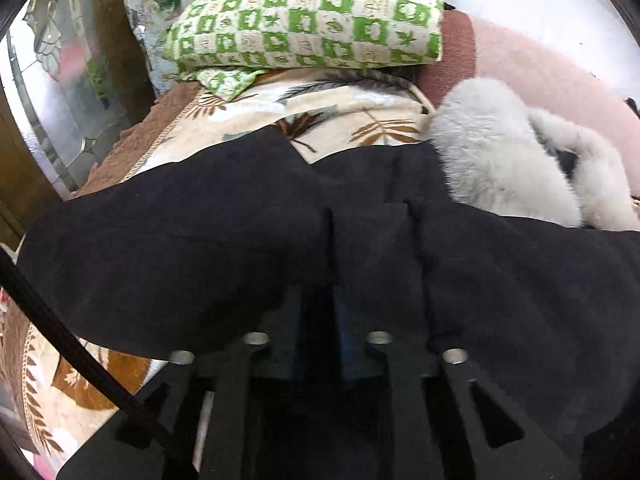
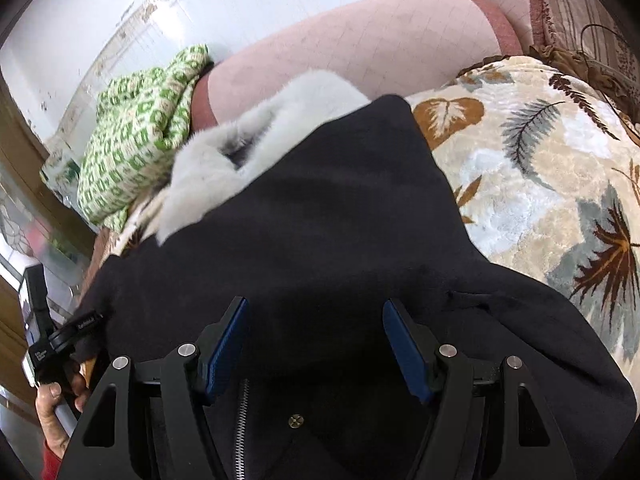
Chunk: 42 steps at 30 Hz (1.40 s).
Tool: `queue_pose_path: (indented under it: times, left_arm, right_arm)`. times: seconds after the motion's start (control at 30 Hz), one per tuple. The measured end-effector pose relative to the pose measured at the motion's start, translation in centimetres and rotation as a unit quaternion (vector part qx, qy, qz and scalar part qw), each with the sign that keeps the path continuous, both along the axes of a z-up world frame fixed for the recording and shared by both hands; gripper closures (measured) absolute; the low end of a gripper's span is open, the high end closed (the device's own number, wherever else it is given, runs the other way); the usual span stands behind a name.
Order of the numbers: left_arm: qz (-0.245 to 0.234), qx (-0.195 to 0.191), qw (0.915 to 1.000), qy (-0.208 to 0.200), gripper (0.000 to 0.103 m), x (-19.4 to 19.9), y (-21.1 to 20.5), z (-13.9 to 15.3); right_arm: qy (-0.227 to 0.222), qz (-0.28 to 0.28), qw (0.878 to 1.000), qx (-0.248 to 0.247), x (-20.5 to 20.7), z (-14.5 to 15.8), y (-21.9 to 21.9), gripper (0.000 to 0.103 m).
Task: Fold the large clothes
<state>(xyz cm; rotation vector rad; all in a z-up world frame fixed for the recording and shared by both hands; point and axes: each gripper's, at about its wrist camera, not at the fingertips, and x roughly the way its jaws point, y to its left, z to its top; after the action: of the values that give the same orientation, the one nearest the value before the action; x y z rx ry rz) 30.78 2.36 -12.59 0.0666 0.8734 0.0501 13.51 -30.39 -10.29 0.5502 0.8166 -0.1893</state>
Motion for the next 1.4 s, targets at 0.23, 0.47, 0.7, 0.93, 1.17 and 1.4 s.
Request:
queue_pose_path:
  times: [0.23,0.47,0.7,0.93,1.17,1.4]
  left_arm:
    - [0.001,-0.072,0.9974,0.007,0.035,-1.2,2.7,1.0]
    - [0.008,-0.055,0.9973,-0.048,0.032,-5.5,5.1,4.2]
    - [0.124,-0.034,0.9903,-0.053,0.032,-5.6,14.0,4.5]
    - [0.261,-0.106,0.9589,-0.033,0.032,-5.1,24.3,2.3]
    - [0.307,-0.1,0.9464,-0.013,0.032,-3.5,31.5,1.0]
    - [0.327,-0.271,0.9047,-0.036,0.024,-3.0,36.7,-1.9]
  right_arm:
    - [0.047,0.003,0.999,0.009,0.7,-2.1,-0.7,0.03]
    - [0.086,-0.056,0.994,0.037,-0.3,-3.4,-4.1,0.068]
    - [0.07,-0.033,0.995,0.057,-1.9,-3.1,-4.6,0.07]
    - [0.041,-0.034,0.998,0.039,-3.1,-0.6,-2.9,0.047]
    - [0.027,-0.01,0.999,0.032,-3.7,0.1,-0.6,0.045]
    - [0.032,0.008,0.999,0.005,-3.0,-0.2,1.0,0.044]
